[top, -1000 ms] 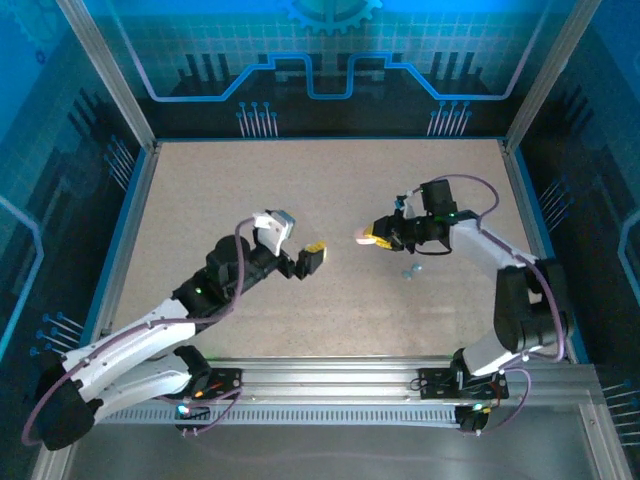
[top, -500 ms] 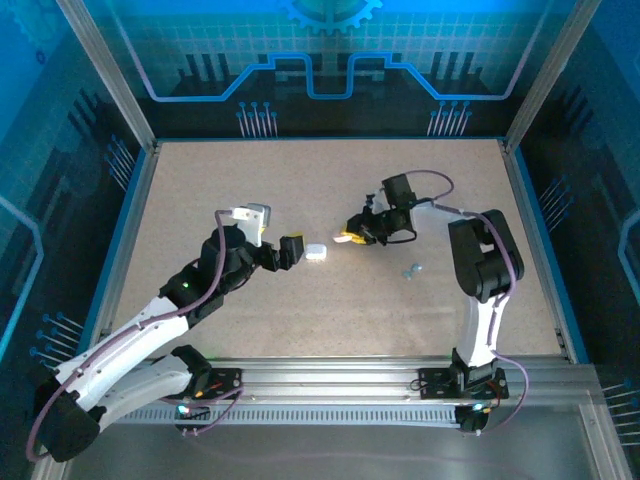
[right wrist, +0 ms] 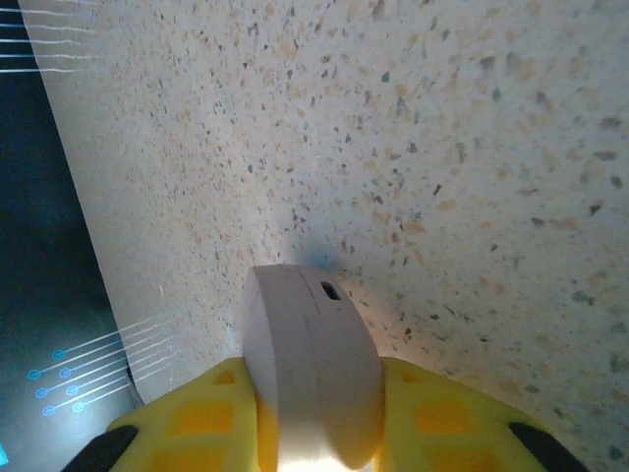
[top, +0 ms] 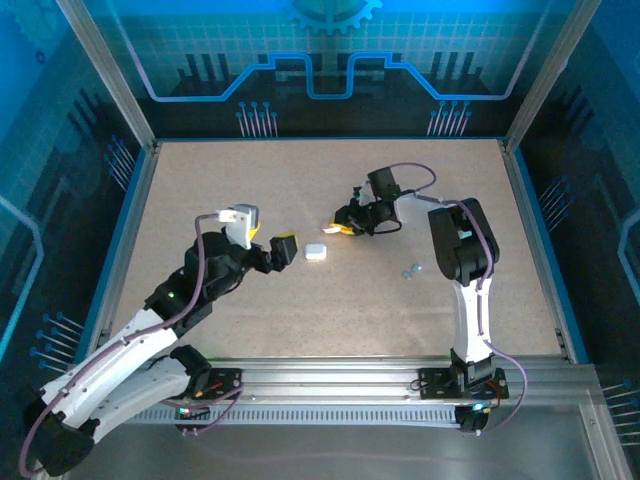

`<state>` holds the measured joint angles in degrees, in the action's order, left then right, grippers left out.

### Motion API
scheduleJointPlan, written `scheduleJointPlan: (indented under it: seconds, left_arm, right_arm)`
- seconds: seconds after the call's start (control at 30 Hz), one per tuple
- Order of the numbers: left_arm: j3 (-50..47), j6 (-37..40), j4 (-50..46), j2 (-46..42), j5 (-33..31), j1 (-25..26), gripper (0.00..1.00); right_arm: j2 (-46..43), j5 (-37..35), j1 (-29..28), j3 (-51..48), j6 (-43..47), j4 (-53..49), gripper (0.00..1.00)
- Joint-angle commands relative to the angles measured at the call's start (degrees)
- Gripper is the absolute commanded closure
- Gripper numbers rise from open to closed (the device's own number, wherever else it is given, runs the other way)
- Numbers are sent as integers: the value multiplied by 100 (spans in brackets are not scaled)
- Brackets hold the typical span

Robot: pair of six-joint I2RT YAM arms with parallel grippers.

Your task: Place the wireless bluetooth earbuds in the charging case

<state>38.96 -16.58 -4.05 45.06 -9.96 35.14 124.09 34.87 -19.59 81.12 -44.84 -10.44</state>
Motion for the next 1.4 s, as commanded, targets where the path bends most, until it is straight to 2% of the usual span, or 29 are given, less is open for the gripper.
scheduleJointPlan:
  seconds: [0.0, 0.33, 0.57, 0.73, 0.9, 1.13, 1.23, 1.37]
  left_arm:
    - [-45, 67, 127, 3, 191, -50, 1]
    - [-6, -120, 228, 134, -241, -42, 1]
    - [-72, 83, 310, 66, 249, -44, 1]
    - [-47, 206, 320, 108, 682, -50, 1]
    - [-105, 148, 424, 182, 811, -48, 1]
    - [9, -259, 881, 742, 1458, -40, 1]
    - [108, -453, 1090, 1088, 1774, -1, 1]
    - [255, -417, 1256, 1461, 1924, 145, 1]
  right_arm:
    - [133, -312, -58, 75, 219, -436, 71]
    - [-5, -574, 3, 331, 755, -1065, 57]
    - [-301, -750, 108, 619, 1350, -1683, 47]
    - [-1158, -1010, 383, 561, 1829, -2223, 44]
    - [-2347, -1688, 1139, 28, 2306, -2562, 44]
    - [-3365, -2709, 2853, -1202, 2321, -2148, 42]
    - [-3451, -2772, 3496, -1474, 2475, -1887, 39]
    - [-2795, -2397, 4090, -1051, 2439, -2249, 40]
